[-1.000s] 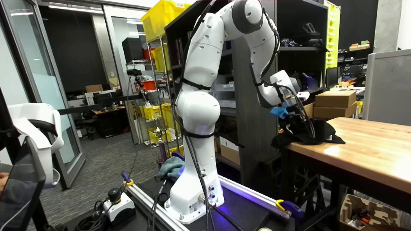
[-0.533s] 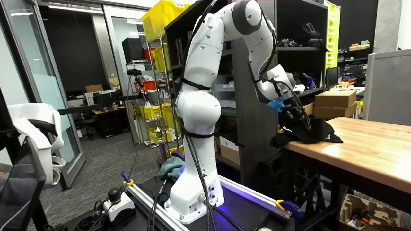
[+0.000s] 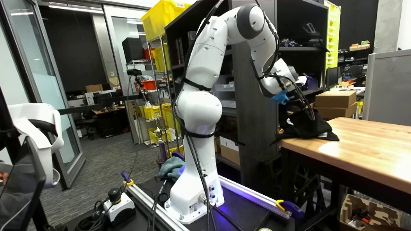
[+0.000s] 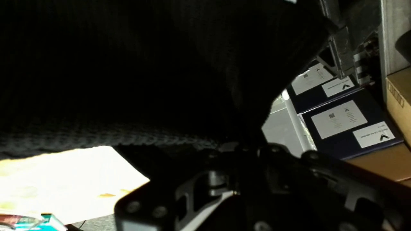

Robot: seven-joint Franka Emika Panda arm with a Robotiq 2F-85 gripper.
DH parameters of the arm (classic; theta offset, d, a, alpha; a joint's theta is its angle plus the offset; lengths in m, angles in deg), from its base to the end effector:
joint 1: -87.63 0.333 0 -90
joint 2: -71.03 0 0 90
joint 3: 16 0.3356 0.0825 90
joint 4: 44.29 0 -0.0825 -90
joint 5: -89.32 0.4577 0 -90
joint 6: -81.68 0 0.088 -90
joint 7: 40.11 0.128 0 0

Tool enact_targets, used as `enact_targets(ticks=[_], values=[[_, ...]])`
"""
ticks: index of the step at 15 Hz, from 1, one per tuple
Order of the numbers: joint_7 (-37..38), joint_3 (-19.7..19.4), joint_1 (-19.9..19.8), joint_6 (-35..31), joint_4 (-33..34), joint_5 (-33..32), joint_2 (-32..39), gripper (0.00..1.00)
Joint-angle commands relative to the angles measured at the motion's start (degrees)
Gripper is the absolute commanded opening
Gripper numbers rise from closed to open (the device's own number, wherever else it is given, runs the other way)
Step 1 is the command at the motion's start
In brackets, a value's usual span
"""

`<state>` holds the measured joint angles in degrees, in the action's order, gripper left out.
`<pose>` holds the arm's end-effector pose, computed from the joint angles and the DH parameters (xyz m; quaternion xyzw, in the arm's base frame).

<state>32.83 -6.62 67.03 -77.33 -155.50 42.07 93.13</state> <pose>0.7102 -0.1189 0.2784 0.8836 -0.3660 0.2858 0.0596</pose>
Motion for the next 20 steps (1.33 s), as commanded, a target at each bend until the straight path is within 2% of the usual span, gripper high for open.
enact_targets(ticks=[1, 6, 7, 12, 14, 17, 20], values=[[1.69, -3.36, -0.47, 0.24, 1.29, -2.39, 2.47, 0.01], [1.82, -8.65, -2.40, -0.06, 0.47, -1.92, 5.30, 0.01], [-2.50, -14.75, 2.70, -2.00, -0.88, 4.80, 5.09, 0.01], [-9.83, -22.24, 8.29, -4.57, -1.67, 16.82, 5.87, 0.01], [-9.26, -27.36, 12.79, -5.58, -1.38, 18.36, 6.33, 0.01], [-4.61, -37.44, 20.77, -7.13, -0.07, 15.68, 8.38, 0.01], [-1.89, -42.19, 24.31, -5.65, 0.67, 18.44, 10.24, 0.01]])
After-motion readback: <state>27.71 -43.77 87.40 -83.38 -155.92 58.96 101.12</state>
